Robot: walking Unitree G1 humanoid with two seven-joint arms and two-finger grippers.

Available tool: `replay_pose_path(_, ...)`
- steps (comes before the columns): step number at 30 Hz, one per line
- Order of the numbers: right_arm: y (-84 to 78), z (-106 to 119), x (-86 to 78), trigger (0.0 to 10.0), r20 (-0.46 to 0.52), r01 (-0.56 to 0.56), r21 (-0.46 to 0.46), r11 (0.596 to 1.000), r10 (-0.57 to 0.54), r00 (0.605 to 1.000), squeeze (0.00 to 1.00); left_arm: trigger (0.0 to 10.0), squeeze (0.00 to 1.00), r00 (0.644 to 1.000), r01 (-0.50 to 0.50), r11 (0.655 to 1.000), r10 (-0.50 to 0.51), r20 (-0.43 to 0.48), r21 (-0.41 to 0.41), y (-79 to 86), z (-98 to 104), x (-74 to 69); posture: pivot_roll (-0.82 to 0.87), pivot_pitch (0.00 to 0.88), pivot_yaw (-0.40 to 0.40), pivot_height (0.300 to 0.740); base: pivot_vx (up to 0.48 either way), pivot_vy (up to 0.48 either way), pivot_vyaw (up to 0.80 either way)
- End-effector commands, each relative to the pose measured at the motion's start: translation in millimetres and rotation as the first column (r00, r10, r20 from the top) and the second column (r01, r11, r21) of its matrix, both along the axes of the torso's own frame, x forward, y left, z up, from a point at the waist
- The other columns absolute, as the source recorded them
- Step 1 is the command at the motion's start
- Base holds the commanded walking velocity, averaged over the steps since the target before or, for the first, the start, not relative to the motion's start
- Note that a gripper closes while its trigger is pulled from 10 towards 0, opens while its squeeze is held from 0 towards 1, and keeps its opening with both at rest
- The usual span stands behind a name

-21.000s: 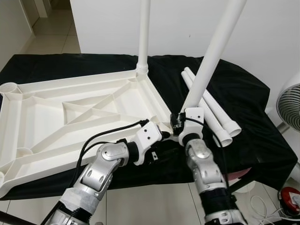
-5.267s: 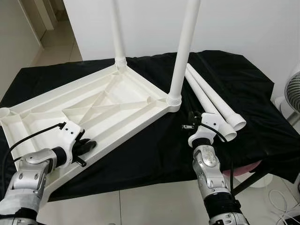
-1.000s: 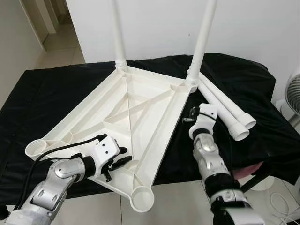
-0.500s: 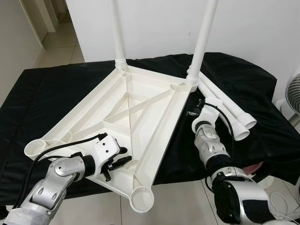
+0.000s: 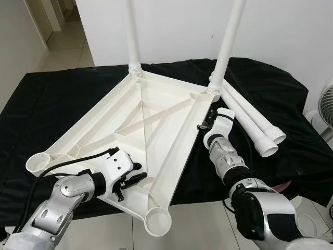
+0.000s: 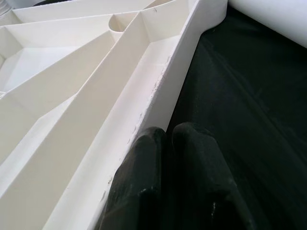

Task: Building children table

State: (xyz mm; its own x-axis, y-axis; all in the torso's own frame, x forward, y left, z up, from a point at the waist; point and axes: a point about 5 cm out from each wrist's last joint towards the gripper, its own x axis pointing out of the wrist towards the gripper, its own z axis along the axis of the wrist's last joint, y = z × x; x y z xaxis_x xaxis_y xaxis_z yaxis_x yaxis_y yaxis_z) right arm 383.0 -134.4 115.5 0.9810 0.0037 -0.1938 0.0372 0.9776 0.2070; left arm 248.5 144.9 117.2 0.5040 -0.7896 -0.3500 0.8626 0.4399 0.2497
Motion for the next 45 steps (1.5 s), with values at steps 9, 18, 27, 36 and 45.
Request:
replay_pose_path(9,32.4,7,4.6,10.0,-0.021,-0.179,-0.007,0.984,0.179,0.984,0.00,10.0,0.00,0.994,0.097,0.995,-0.098,-0.057,-0.004,-12.2,-4,-14.2,-0.04,0.000,0.026,0.740,0.000,0.000,0.00)
replay_pose_path(18,46.1,13,6.6,10.0,-0.029,-0.255,-0.009,0.967,0.255,0.966,0.00,10.0,0.00,0.994,0.087,0.996,-0.089,-0.061,-0.030,-18.4,-4,-17.7,-0.03,0.000,0.022,0.740,0.000,0.000,0.00)
replay_pose_path(27,48.6,21,9.8,10.0,-0.007,-0.239,-0.065,0.969,0.239,0.971,0.00,10.0,0.00,0.996,0.079,0.995,-0.081,-0.033,-0.053,-27.0,0,-16.0,-0.03,0.008,0.019,0.740,0.000,0.000,0.00)
replay_pose_path(36,19.8,30,10.1,10.0,0.157,-0.066,-0.151,0.986,0.090,0.983,0.00,10.0,0.00,0.996,-0.034,0.991,0.045,0.074,-0.133,-25.4,17,1.3,-0.03,0.006,0.013,0.740,0.000,0.000,0.00)
replay_pose_path(45,1.8,21,-7.2,10.0,0.287,-0.006,-0.208,0.978,0.067,0.956,0.00,10.0,0.00,0.987,-0.056,0.951,0.099,0.126,-0.305,-30.6,47,11.9,-0.04,0.000,0.005,0.740,0.000,0.000,0.00)
